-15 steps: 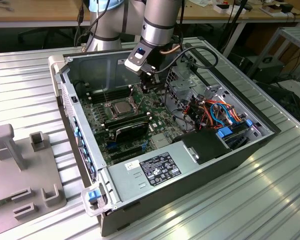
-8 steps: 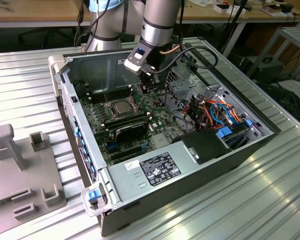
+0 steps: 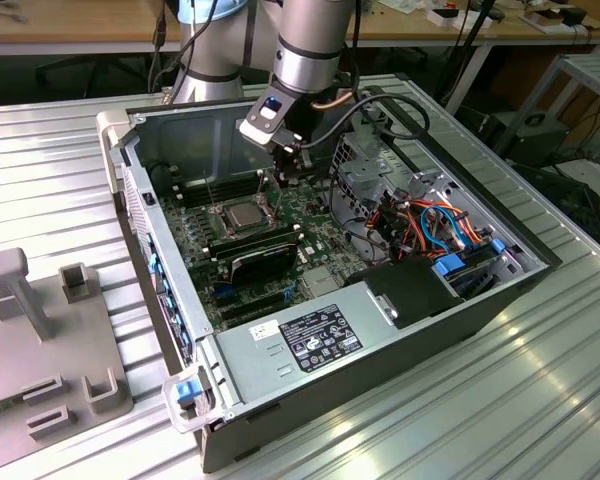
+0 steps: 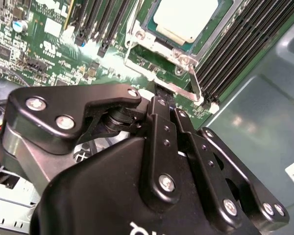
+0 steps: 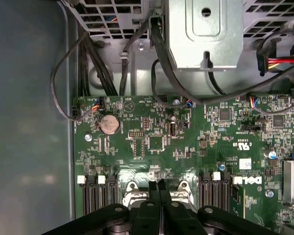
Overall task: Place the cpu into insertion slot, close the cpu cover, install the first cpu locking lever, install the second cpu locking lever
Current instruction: 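Close the cpu cover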
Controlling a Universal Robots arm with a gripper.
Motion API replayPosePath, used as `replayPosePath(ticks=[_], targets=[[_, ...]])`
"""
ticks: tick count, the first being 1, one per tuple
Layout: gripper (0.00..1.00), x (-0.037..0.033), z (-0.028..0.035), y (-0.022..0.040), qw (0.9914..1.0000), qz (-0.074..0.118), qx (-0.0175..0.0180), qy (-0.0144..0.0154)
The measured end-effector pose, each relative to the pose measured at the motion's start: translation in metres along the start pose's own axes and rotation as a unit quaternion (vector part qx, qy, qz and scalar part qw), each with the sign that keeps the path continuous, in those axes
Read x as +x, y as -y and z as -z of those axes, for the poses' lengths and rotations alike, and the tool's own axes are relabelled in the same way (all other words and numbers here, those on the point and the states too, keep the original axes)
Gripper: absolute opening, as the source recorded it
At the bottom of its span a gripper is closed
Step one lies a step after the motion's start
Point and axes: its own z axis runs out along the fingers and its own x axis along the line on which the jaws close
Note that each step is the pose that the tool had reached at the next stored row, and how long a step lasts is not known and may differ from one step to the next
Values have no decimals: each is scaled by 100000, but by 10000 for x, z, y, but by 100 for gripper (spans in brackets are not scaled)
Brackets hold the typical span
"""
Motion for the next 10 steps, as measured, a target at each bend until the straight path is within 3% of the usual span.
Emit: replayPosePath(ticks=[7,10], targets=[[11,-2,-1,128,100000,0,-4,-6],[11,-3,-1,147,100000,2,-1,3]])
